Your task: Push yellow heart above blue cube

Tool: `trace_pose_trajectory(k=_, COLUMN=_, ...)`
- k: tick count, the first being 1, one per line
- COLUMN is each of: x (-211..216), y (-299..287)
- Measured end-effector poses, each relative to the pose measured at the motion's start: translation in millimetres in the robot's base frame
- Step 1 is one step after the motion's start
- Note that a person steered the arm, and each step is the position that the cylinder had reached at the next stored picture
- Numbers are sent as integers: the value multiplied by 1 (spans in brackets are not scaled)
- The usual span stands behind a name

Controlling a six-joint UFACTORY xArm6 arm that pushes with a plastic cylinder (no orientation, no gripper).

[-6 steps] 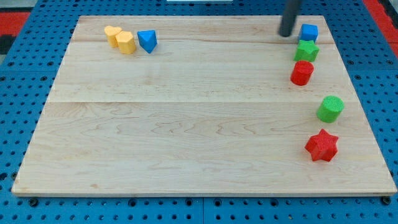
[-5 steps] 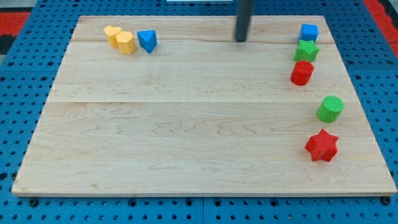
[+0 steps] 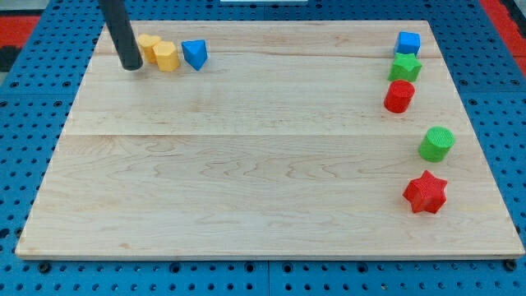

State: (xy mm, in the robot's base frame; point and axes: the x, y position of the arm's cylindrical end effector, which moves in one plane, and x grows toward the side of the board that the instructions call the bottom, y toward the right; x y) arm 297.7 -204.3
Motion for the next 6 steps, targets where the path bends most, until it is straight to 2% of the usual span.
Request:
trace_pose_trajectory(k=1, x=-19, y=-6)
trace_pose_trajectory(k=3, x=-47, y=39)
trace_pose_trajectory(k=5, x=-82, y=37)
trace_pose_trajectory(k=6, x=-92, y=16)
